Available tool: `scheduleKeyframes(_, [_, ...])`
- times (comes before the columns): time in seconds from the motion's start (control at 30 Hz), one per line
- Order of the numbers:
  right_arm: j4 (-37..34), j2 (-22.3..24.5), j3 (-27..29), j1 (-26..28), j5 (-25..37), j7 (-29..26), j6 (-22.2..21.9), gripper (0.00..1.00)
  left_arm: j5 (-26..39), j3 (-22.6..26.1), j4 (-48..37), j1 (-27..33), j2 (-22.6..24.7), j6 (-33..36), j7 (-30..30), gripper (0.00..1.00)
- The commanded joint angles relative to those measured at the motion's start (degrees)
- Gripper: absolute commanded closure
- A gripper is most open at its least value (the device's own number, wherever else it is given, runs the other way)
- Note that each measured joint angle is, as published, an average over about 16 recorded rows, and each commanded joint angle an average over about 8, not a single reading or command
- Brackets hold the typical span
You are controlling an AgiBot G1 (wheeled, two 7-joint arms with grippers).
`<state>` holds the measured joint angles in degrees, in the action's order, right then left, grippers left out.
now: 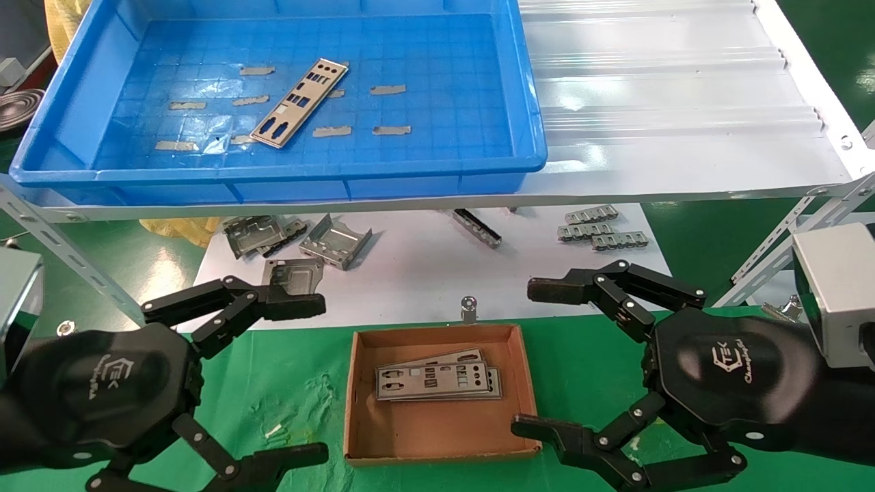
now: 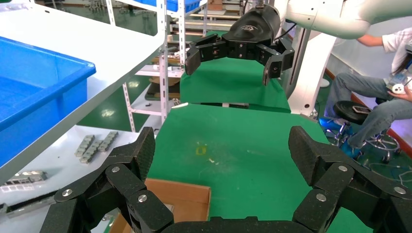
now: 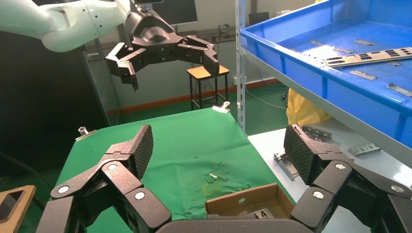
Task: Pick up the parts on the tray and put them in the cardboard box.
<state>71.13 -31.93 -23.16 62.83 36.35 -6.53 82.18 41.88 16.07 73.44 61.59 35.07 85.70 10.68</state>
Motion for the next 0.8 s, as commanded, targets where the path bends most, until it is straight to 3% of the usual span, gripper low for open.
scheduleKeyframes(0.03, [0.0,0.0,0.0,0.0,0.0,0.0,0.0,0.0,0.0,0.0,0.0,0.0,0.0,0.0,0.0,0.0])
scheduleKeyframes(0.8, [0.0,0.0,0.0,0.0,0.0,0.0,0.0,0.0,0.0,0.0,0.0,0.0,0.0,0.0,0.0,0.0])
